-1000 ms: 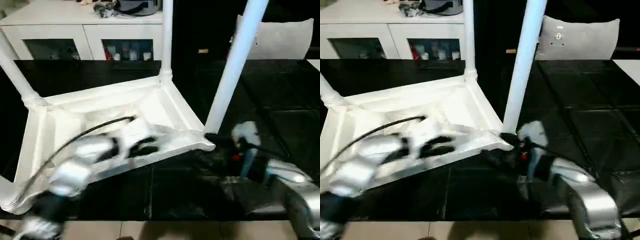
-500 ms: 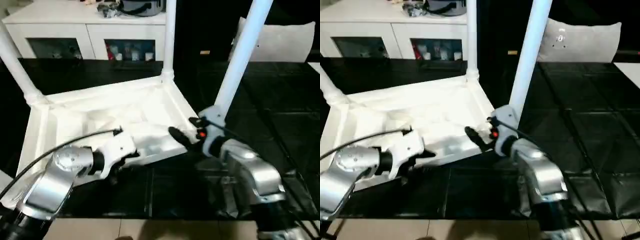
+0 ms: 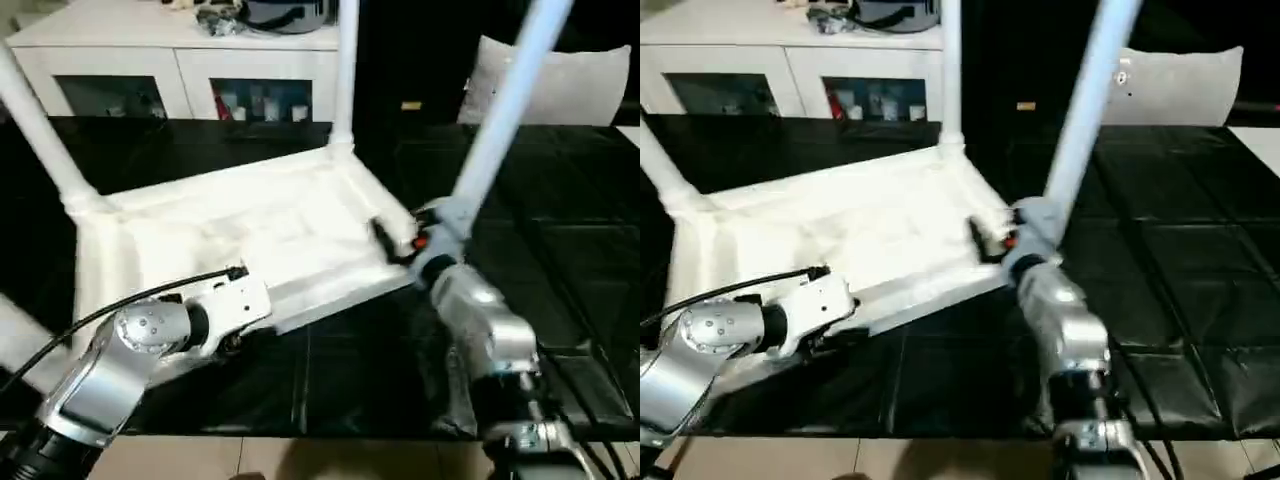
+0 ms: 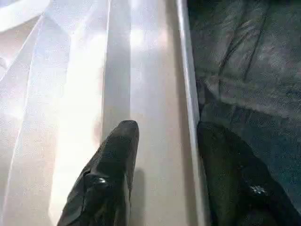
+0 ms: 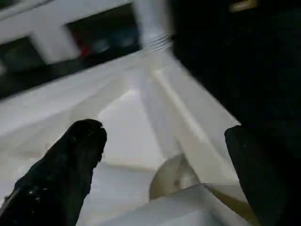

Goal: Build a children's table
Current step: Rotate table base

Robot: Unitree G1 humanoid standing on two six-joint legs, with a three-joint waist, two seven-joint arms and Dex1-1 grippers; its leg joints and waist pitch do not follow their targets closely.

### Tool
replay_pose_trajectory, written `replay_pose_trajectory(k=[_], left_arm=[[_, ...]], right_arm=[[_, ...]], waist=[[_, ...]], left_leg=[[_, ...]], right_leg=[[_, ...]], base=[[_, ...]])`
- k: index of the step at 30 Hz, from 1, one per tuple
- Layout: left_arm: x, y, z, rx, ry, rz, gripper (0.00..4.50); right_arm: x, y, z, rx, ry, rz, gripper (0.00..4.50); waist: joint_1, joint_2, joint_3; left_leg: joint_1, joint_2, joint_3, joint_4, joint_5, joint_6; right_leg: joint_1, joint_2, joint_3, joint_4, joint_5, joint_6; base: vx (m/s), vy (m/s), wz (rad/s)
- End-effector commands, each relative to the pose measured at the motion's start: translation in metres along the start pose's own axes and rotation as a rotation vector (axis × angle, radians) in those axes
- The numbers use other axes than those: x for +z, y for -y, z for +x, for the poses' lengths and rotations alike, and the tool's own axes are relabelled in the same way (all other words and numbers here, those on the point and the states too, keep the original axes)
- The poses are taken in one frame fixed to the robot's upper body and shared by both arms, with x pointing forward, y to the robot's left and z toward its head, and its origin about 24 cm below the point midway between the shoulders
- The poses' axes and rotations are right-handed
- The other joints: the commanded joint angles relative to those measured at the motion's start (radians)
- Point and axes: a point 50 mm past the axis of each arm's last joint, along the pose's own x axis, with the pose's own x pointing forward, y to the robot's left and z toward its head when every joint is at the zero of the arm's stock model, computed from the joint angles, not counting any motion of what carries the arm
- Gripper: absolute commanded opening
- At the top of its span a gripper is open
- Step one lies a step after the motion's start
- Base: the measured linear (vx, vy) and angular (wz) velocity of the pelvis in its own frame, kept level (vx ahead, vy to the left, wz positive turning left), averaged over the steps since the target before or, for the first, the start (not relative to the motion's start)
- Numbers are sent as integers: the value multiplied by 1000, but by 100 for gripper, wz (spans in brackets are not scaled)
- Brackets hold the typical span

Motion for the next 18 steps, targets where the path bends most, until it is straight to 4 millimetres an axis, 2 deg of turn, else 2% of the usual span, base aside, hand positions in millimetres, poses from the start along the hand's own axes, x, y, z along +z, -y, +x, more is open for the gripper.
replay_pose_trajectory(k=[1, 2, 4, 5, 6, 7, 8, 10, 12, 14, 16, 18], left_arm=[[-4, -6, -1, 46, -23, 28, 220], [-4, -6, -1, 46, -23, 28, 220], [-4, -10, 1, 77, -12, 54, 220], [-4, -13, 3, 94, -3, 68, 220], [-3, -16, 5, 114, 8, 71, 220], [-2, -18, 7, 127, 15, 71, 220], [-2, -20, 9, 138, 13, 90, 220], [-1, -27, 13, 167, 6, 102, 220], [-2, -32, 16, 194, -6, 128, 220], [-1, -39, 19, 236, -10, 138, 220], [2, -51, 26, 319, 10, 141, 220], [7, -56, 33, 366, 37, 146, 220]], right_arm=[[12, 36, -4, -174, 65, 56, 450], [12, 36, -4, -174, 65, 56, 450], [18, 47, -5, -211, 96, 61, 450], [20, 52, -6, -229, 104, 57, 450], [22, 57, -7, -247, 112, 54, 450], [23, 60, -8, -258, 116, 52, 450], [24, 65, -9, -277, 119, 50, 450], [25, 72, -13, -306, 122, 37, 450], [25, 78, -16, -335, 125, 25, 450], [23, 84, -20, -367, 120, 18, 450], [19, 91, -27, -406, 110, 6, 450], [16, 94, -31, -429, 106, -5, 450]], waist=[[-8, 2, -54], [-7, -2, -55], [-8, -3, -54], [-7, -9, -54], [-6, -7, -53], [-5, -15, -53], [-2, -10, -54], [0, -17, -55], [2, -17, -55], [3, -18, -56], [9, -17, -56], [12, -20, -58]], left_leg=[[5, 75, -32, -86, -136, -4], [5, 73, -31, -85, -127, 0], [3, 72, -30, -84, -122, 8], [2, 71, -30, -84, -119, 15], [2, 70, -29, -83, -119, 17], [6, 70, -27, -83, -119, 19], [13, 73, -26, -82, -127, 13], [10, 73, -26, -83, -116, 13], [9, 72, -26, -83, -113, 14], [4, 71, -26, -82, -99, 18], [10, 69, -22, -79, -96, 21], [6, 70, -25, -80, -88, 22]], right_leg=[[46, -105, 93, -61, -266, -100], [48, -105, 93, -60, -270, -101], [48, -104, 92, -62, -280, -94], [48, -104, 92, -65, -295, -87], [47, -105, 91, -67, -305, -84], [46, -104, 92, -70, -321, -80], [40, -104, 92, -71, -328, -80], [41, -101, 92, -67, -304, -76], [41, -100, 92, -66, -294, -79], [44, -101, 93, -63, -281, -77], [40, -100, 94, -69, -288, -72], [43, -100, 93, -67, -276, -67]], base=[[0, 0, 0], [0, 0, 0], [0, 0, 0], [0, 0, 0], [0, 0, 0], [0, 0, 0], [0, 0, 0], [0, 0, 0], [0, 0, 0], [0, 0, 0], [0, 0, 0], [0, 0, 0]])
